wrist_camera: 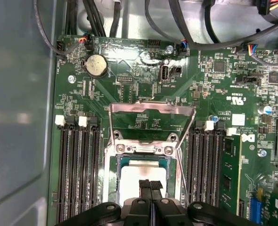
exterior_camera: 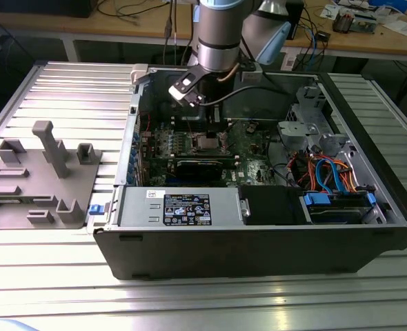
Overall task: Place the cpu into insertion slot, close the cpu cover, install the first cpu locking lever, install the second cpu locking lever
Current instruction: 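Place the cpu into insertion slot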
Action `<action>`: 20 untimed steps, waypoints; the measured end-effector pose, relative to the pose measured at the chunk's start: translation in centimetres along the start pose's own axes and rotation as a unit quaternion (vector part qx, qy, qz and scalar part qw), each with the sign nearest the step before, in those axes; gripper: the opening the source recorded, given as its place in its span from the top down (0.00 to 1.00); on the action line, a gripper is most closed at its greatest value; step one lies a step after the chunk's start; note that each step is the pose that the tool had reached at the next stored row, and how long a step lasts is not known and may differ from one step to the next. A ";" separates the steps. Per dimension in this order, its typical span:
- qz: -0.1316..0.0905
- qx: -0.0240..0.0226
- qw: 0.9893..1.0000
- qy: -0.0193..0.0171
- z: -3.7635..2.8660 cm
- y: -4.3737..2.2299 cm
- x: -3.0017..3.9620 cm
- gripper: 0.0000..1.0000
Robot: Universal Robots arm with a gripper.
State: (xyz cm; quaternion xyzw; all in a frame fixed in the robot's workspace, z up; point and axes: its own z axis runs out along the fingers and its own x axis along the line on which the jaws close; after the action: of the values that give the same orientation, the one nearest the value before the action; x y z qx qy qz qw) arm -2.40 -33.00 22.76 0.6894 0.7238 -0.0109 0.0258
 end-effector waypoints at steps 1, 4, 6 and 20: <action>0.000 0.000 1.000 0.000 -0.20 0.01 -0.01 0.89; 0.000 0.000 1.000 0.000 -0.85 0.04 -0.04 0.89; 0.000 0.000 1.000 0.000 -1.27 0.05 -0.07 0.89; 0.000 0.000 1.000 0.000 -4.22 0.14 -0.22 0.89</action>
State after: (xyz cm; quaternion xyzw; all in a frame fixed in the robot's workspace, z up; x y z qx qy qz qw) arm -2.34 -32.99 26.99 0.6894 0.7238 -0.0110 0.0259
